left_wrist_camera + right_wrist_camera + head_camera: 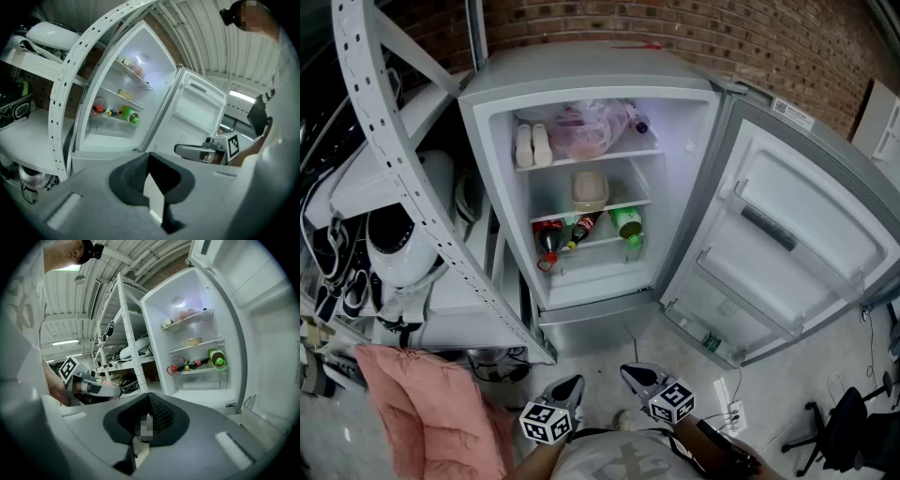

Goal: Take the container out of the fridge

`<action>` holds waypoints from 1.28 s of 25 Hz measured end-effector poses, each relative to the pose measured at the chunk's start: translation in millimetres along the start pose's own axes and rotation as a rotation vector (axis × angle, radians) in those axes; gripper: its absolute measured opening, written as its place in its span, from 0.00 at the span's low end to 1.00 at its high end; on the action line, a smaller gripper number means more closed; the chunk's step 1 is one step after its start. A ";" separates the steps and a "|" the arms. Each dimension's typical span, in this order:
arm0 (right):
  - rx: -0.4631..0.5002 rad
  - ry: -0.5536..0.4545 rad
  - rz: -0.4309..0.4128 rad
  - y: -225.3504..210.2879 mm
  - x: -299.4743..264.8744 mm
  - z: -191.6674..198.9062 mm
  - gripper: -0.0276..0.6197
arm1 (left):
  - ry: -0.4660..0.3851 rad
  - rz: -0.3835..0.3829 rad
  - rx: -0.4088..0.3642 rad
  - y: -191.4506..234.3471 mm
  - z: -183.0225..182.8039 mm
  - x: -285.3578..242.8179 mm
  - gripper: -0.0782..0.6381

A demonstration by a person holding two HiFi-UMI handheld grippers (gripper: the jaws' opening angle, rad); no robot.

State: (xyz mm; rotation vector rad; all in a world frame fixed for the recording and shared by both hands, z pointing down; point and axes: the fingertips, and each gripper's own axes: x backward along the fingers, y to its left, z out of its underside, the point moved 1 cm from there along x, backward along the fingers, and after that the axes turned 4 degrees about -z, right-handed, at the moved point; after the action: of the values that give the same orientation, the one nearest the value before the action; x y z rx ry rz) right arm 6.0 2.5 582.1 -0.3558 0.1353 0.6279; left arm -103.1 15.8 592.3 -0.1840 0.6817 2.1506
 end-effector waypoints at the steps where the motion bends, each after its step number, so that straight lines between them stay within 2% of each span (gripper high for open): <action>1: 0.001 0.000 -0.004 -2.3 4.1 0.4 0.05 | -0.004 -0.003 -0.002 -5.1 0.8 -1.7 0.11; 11: 0.016 0.011 -0.042 -18.1 33.0 6.8 0.05 | -0.016 -0.045 -0.017 -37.7 10.8 -14.8 0.11; 20: 0.051 0.001 -0.068 -25.0 39.5 4.1 0.05 | -0.029 -0.085 -0.010 -48.7 15.2 -18.1 0.11; 32: 0.050 0.001 -0.113 -36.9 39.3 3.8 0.05 | -0.032 -0.130 -0.013 -58.7 15.9 -25.0 0.11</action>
State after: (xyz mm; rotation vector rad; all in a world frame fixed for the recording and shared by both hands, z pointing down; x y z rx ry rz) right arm 59.6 -2.2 587.1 -0.3134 0.1309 0.5120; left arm -40.4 35.8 590.8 -0.1951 0.6209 2.0296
